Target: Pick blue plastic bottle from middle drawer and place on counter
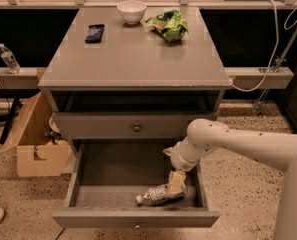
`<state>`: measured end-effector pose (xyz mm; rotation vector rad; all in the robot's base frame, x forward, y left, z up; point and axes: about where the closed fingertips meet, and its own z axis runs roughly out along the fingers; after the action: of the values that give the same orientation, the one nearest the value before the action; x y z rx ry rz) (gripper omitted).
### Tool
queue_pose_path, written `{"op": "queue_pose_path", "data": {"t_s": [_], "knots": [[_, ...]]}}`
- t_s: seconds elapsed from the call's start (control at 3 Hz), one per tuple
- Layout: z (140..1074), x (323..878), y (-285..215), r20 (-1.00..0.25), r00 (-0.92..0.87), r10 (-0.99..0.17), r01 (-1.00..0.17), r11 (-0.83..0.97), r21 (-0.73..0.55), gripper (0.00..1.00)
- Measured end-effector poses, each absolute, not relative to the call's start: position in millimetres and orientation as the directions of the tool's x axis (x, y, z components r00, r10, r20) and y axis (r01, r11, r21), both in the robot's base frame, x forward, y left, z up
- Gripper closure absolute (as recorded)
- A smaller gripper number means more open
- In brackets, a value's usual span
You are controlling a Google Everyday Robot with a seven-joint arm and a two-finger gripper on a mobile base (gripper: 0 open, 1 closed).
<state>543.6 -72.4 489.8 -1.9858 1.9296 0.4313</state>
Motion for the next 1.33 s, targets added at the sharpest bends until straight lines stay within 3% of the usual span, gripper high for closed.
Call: {"op": "queue_pose_path", "data": {"t_s": [1.33], "knots": [[405.7,562.4,-68.6,-0.414,0.135,-0.900,-0.990,-0.104,-0.095,0.00]]}}
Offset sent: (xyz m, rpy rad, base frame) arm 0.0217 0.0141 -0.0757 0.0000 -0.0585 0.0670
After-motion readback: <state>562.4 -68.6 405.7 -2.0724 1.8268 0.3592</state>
